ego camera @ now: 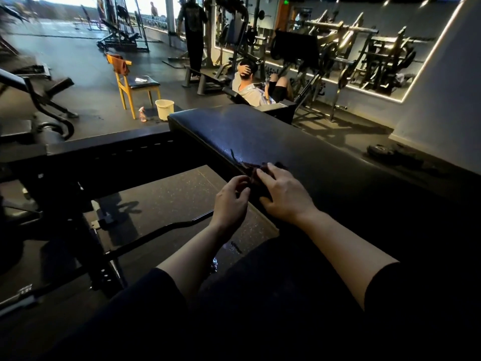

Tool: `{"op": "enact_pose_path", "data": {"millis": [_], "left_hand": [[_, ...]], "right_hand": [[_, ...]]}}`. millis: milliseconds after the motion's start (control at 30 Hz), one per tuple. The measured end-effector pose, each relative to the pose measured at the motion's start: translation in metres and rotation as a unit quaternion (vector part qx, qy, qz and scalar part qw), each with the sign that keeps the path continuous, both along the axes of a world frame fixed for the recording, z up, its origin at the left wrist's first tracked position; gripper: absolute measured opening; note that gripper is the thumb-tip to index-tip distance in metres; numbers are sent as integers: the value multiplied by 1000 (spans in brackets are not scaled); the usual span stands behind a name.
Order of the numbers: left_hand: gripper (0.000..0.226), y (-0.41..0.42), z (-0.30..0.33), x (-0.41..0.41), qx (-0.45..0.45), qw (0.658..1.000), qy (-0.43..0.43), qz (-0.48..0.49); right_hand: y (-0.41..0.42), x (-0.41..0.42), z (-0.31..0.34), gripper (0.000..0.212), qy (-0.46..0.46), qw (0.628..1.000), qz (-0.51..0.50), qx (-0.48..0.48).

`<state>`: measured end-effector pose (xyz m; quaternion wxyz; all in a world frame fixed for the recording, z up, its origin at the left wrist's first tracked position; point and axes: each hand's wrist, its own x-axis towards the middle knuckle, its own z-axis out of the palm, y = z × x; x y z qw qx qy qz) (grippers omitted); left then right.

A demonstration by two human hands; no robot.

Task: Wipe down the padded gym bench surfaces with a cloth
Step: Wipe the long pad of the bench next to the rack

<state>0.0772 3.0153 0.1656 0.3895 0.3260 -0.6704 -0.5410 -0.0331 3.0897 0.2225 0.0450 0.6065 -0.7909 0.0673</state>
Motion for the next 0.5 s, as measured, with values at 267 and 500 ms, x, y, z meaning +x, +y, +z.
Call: {"op": "enact_pose_path", "data": {"millis": [267,500], "left_hand": [[26,-23,3,-7,-70,997,-15,-5],[27,-22,-4,-7,-116,992,-37,22]], "right_hand": [[-6,-24,15,57,-65,995,-53,-59],[-3,-1,1,56,-113,991,-57,-39]]}}
